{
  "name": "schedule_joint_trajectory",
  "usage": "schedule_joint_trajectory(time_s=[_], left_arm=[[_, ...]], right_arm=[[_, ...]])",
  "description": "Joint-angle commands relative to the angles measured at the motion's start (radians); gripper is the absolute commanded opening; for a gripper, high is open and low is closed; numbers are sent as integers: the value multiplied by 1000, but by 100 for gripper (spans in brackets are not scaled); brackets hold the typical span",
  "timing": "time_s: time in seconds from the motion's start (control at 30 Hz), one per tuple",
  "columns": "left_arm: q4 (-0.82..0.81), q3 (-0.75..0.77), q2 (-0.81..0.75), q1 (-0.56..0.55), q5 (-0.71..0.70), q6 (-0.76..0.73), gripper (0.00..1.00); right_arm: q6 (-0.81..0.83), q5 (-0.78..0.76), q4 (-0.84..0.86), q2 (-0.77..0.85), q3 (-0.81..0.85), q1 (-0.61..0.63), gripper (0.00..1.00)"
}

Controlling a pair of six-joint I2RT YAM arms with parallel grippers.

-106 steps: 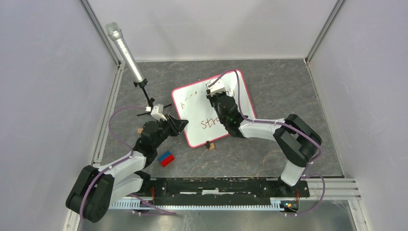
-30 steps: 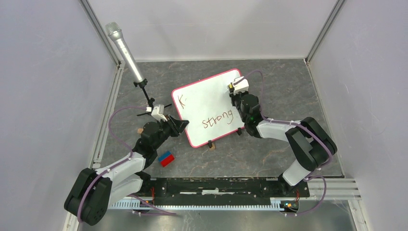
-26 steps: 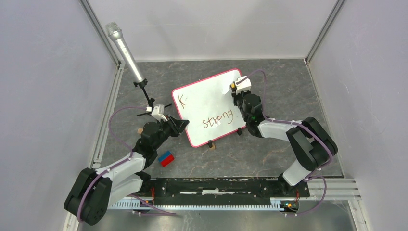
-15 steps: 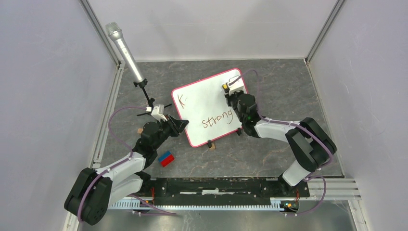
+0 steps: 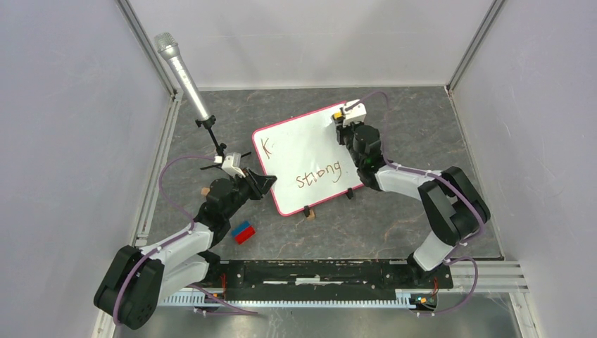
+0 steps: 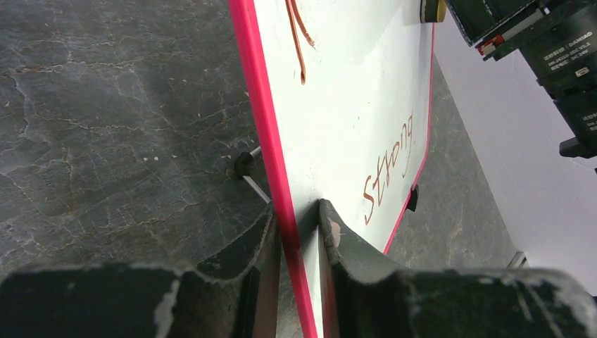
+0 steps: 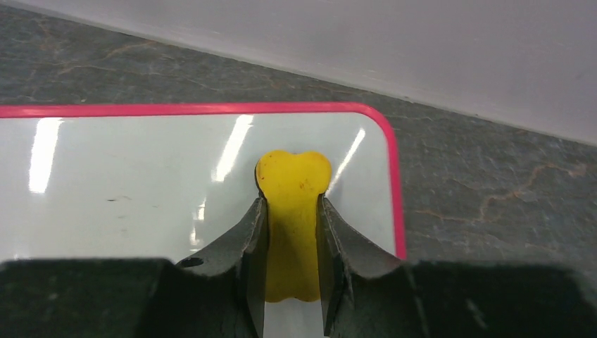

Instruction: Erase the whiteboard

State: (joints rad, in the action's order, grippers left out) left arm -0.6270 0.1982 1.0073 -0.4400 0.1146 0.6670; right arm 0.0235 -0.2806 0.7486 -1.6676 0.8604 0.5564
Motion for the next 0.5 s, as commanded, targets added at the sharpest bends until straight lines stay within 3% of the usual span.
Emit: schedule_joint_trajectory(time_s=[0.0, 0.27, 0.47], left_arm=[[18, 7, 2, 1, -41, -76, 2], [12, 0, -6, -1, -41, -73, 2], [9, 1, -1, -3, -43, -73, 2]], right_arm=[[-47, -35, -16, 31, -79, -78, 7], [-49, 7, -11, 64, -133, -52, 7], [-3, 7, 21, 64, -130, 116, 7]])
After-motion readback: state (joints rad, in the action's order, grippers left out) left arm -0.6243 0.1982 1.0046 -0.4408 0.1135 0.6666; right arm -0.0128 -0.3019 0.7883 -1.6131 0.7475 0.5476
